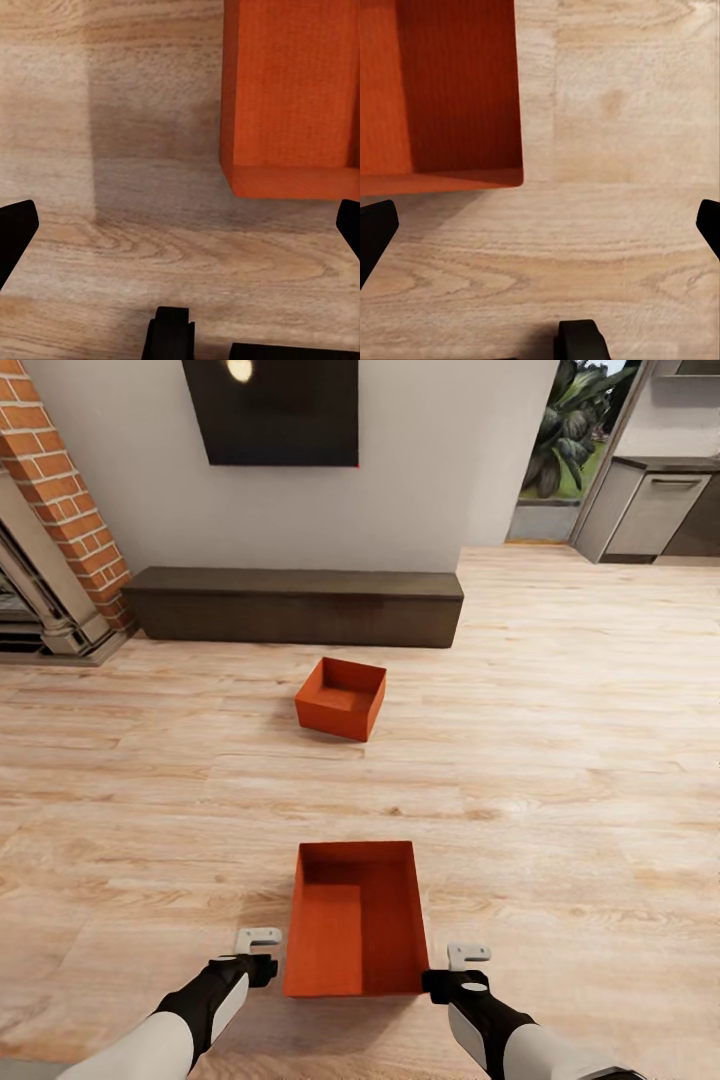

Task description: Move the two storage containers from the living room to the garage. In the garage, place one container on the floor and stack the other container on top of it (either order is fine).

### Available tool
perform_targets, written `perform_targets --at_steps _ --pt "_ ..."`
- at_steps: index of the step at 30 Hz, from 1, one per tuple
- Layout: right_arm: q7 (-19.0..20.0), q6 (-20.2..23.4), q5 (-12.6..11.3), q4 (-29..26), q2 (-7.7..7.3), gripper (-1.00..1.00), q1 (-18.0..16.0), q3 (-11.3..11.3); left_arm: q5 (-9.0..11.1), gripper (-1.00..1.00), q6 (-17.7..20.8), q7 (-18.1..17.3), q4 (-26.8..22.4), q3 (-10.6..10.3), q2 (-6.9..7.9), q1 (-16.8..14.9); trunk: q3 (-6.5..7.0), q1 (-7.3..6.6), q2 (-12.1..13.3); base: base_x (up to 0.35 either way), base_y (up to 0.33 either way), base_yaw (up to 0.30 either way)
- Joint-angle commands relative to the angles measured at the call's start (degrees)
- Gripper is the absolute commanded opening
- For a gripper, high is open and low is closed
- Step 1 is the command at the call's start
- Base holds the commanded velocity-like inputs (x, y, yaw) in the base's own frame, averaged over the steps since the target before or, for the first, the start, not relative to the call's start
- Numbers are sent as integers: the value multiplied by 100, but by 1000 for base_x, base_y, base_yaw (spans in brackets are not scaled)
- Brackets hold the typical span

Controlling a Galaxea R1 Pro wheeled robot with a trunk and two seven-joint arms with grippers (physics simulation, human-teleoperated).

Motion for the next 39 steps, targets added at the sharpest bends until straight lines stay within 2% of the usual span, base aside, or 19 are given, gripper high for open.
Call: perform_targets --at_steps 1,10,29,39 --pt "-27 -6 -59 0 0 100 -2 49 9 100 34 21 -12 -7 -1 0 -6 0 -2 0 0 -14" --pt "-57 1 -60 0 8 100 -2 49 6 100 25 21 -21 -7 -1 0 -9 0 -2 0 0 -127" --pt "-37 11 -111 0 -9 100 -2 28 4 100 25 21 -30 -10 -1 0 -9 0 -2 0 0 -7" --pt "-61 -4 -28 -106 -8 100 -2 54 10 100 30 23 -140 -10 0 0 -9 0 -2 0 0 0"
